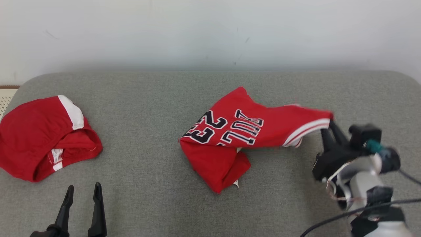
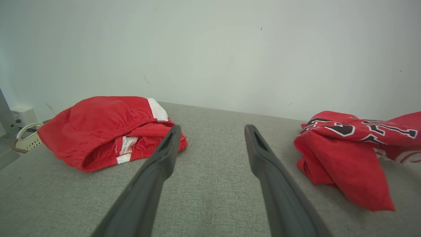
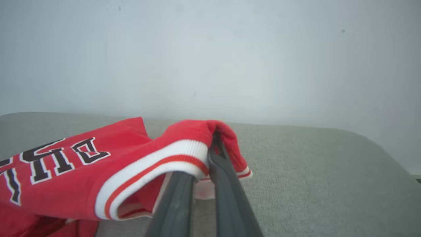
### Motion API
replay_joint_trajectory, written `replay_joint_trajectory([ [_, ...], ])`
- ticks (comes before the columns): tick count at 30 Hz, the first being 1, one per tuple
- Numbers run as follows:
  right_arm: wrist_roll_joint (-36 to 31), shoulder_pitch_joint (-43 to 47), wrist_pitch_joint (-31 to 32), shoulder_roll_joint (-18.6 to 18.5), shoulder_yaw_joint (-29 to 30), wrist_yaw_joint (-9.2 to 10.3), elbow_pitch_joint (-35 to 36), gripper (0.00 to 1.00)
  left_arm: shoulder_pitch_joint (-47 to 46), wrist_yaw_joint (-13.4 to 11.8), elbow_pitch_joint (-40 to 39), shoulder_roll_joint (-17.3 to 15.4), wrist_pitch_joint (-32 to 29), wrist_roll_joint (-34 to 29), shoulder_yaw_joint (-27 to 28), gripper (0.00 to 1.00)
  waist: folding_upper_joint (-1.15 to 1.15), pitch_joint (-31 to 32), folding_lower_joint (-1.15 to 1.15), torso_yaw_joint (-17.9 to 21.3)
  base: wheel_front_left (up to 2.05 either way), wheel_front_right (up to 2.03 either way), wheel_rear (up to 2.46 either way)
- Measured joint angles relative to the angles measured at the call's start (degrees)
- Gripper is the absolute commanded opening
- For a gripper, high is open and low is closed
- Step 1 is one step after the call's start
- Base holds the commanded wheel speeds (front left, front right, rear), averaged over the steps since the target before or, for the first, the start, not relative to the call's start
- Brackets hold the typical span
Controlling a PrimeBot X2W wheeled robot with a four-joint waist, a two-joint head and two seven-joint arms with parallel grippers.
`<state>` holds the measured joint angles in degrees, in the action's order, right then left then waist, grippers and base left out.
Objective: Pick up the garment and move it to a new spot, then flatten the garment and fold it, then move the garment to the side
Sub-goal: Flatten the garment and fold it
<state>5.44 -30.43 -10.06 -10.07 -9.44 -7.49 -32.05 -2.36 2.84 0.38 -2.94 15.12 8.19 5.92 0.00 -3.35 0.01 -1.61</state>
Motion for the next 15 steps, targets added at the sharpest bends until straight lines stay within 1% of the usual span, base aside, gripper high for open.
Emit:
replay_joint_trajectory([
  [1,-0.3,-1.0,1.0,-0.9,-0.3,0.00,1.2,0.00,0.0,-0.1,0.0,0.0,0.0,0.1,0.0,1.00,0.00,0.1,0.00,0.0,0.00,0.00,0.00],
  [2,-0.3,-1.0,1.0,-0.9,-0.3,0.00,1.2,0.00,0.0,-0.1,0.0,0.0,0.0,0.1,0.0,1.00,0.00,0.1,0.00,0.0,0.00,0.00,0.00],
  [3,-0.4,-2.0,2.1,-2.0,-0.6,0.00,2.4,0.00,0.0,-0.2,0.0,0.0,0.0,0.2,-0.2,1.00,0.00,0.2,0.00,0.0,0.00,0.00,0.00],
  [4,-0.4,-4.0,4.0,-3.8,-1.3,0.00,4.7,0.00,0.0,-0.4,0.1,0.0,0.0,0.3,-0.5,1.00,0.00,0.3,0.00,-0.1,0.00,0.00,0.00],
  [8,-0.2,-8.4,8.4,-7.2,-3.2,0.00,8.6,0.00,0.0,-0.5,0.2,0.0,0.0,0.5,-0.7,1.00,0.00,0.4,0.00,-0.6,0.00,0.00,0.00],
  [14,1.7,-14.9,14.1,-12.7,-5.5,-0.02,10.6,0.00,0.0,-0.8,0.5,0.0,0.0,0.8,-1.0,1.00,0.00,0.2,0.00,-1.6,0.00,0.00,0.00],
  [15,1.7,-14.9,14.1,-12.7,-5.5,-0.02,10.6,0.00,0.0,-0.8,0.5,0.0,0.0,0.8,-1.0,1.00,0.00,0.2,0.00,-1.6,0.00,0.00,0.00],
])
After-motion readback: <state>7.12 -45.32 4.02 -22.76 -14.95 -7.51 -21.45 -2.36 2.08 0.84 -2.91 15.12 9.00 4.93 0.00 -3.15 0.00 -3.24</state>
